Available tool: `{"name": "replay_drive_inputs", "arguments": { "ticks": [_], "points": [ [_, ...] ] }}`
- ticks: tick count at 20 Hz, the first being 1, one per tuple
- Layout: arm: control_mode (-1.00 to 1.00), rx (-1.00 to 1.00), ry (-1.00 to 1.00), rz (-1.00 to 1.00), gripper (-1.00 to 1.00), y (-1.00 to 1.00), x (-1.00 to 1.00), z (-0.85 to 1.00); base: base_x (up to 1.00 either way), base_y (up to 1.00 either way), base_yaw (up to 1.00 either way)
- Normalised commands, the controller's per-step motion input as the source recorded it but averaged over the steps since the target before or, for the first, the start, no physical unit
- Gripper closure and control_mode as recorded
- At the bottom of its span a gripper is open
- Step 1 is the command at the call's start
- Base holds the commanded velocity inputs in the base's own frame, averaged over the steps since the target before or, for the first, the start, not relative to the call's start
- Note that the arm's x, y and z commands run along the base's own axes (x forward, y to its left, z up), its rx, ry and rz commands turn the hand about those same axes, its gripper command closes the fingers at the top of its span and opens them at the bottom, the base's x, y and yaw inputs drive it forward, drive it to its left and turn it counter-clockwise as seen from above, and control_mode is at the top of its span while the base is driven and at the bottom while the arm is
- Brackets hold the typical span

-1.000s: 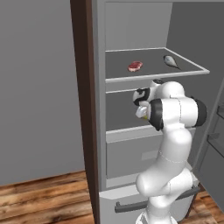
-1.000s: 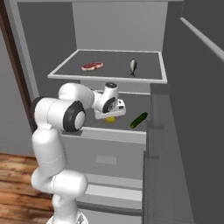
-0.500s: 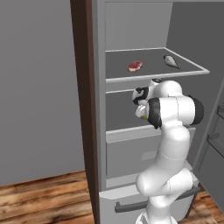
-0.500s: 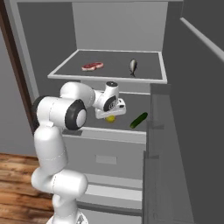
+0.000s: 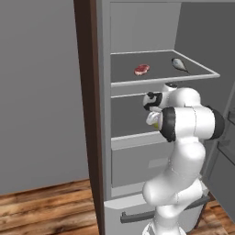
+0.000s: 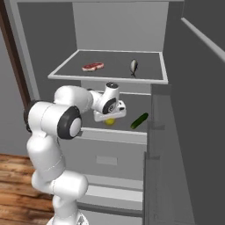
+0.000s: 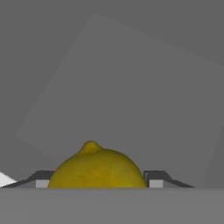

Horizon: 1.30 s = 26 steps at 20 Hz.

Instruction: Gather the lemon and cucumber from the fridge and place them on a tray on the dining counter. Then gather the fish and steak from the fridge and place them on the other tray.

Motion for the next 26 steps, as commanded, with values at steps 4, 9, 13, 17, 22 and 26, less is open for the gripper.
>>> {"name": "replay_drive_inputs", "arguments": {
  "ticks": [4,9,13,17,22,26],
  "points": [
    [-1.0,0.0,-0.07,0.0,1.0,0.08,-0.74,0.13,0.0,0.0,0.0],
    [-1.0,0.0,-0.08,0.0,1.0,0.11,-0.6,0.34,0.0,0.0,0.0],
    [-1.0,0.0,-0.11,0.0,1.0,0.12,-0.57,0.46,0.0,0.0,0.0],
    [-1.0,0.0,-0.11,0.0,1.0,0.09,-0.61,0.5,0.0,0.0,0.0],
    [-1.0,0.0,-0.07,0.0,1.0,0.06,-0.62,0.54,0.0,0.0,0.0],
    [-1.0,0.0,-0.03,0.0,1.0,0.03,-0.58,0.59,0.0,0.0,0.0]
  ]
}}
